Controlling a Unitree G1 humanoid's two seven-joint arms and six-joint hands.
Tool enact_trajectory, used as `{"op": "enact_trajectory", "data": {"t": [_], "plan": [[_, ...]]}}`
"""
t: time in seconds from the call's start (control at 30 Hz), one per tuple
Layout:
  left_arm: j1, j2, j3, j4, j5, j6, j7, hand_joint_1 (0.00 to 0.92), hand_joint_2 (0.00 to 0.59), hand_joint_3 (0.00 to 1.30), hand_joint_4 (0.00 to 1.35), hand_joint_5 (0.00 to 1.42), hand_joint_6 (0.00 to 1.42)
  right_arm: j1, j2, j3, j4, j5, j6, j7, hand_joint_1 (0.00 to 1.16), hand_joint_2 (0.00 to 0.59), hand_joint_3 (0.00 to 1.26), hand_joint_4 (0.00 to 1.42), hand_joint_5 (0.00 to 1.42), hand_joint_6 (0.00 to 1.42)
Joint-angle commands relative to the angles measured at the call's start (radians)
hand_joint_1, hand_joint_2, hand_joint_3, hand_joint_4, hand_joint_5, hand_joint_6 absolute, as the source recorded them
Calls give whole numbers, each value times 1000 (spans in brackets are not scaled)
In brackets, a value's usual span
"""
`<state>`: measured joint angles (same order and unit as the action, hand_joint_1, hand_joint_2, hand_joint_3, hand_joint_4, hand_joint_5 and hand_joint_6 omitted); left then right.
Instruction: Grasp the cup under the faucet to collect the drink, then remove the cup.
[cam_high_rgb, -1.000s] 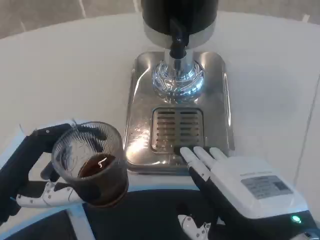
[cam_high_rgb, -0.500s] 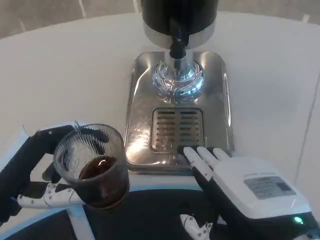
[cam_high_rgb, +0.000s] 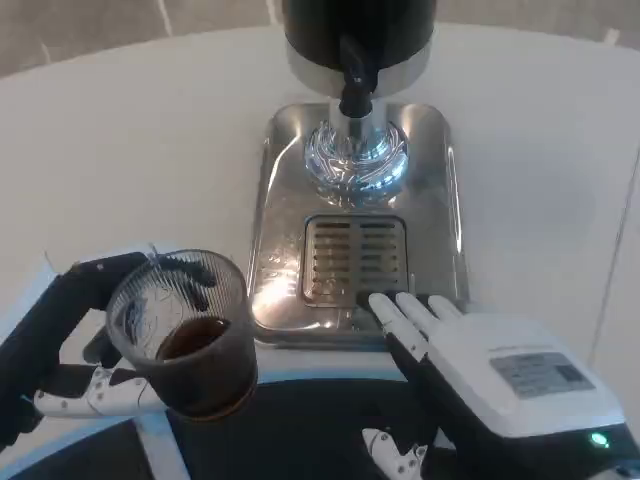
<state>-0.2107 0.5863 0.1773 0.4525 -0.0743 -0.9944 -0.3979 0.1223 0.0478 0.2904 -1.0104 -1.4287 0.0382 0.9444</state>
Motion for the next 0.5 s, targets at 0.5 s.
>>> {"op": "enact_trajectory", "data": {"t": [0.5], "plan": [[7,1,14,-20,-27,4,6,581,38,976,1179,1334,1424,18,12,-12,-12,16,-11,0,310,567,0,0,0,0]]}}
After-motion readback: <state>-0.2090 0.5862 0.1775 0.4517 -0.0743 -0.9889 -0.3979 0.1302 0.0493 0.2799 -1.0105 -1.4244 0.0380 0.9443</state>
